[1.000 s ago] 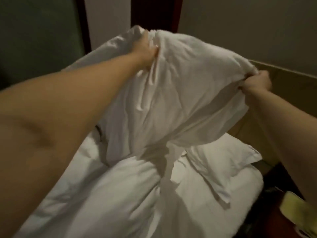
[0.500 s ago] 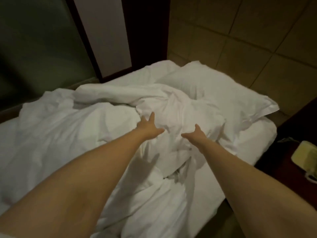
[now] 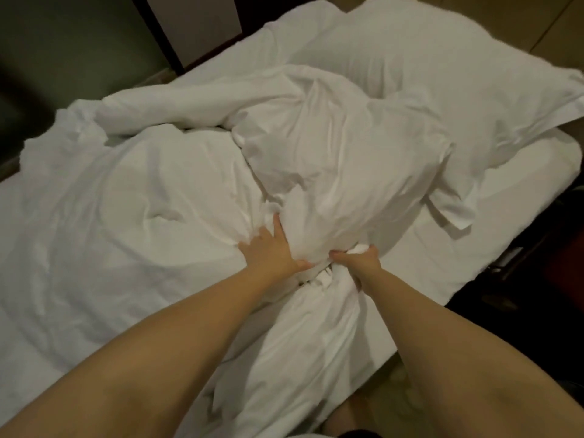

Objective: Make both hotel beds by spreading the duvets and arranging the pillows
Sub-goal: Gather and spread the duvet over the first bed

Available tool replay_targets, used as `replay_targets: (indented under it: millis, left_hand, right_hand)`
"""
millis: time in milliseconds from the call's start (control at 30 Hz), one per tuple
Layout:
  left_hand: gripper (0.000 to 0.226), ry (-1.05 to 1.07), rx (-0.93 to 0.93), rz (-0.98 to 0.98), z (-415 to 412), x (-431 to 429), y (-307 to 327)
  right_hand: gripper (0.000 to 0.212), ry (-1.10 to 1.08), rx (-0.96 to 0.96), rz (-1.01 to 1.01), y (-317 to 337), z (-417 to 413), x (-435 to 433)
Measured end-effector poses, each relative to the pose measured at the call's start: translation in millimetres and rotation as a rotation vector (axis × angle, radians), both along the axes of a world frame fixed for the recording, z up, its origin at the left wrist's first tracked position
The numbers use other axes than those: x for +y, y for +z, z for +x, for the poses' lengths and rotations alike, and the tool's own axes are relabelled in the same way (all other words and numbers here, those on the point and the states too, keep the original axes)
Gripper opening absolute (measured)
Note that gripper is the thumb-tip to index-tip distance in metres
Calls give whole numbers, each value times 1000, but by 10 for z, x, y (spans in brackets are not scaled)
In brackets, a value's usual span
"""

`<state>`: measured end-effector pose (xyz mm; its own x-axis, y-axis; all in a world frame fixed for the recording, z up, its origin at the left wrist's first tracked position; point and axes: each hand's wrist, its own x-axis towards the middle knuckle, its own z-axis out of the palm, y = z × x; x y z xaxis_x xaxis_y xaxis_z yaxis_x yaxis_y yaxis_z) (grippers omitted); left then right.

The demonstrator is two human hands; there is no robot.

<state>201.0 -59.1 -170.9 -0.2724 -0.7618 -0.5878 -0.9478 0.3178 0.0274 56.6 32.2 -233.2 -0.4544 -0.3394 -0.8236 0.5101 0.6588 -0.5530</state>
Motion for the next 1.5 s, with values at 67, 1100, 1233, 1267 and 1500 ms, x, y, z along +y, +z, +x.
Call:
replay_targets:
  millis: [67,1100,1233,1267,1500]
  left_hand:
    - [96,-4,-16,-107,-118,-5,-65]
    - [72,-447,463,-61,-1650,238,1370]
    - [62,-378,351,-252,-1466,40,1378]
    - [59,-366,383,-257,-1418,-7,1380]
    - [59,-376,541,-180,-1055,-109,1405]
  right_hand:
    - [66,55,-1,22,-56,-123,-15]
    - [28,182,451,-241,1726,14,223]
    - [34,497,511,-346,1826,66,211]
    - [32,567,445,-369,1815,24,219]
    - [10,-471,-47,-571,1913,-672,-101]
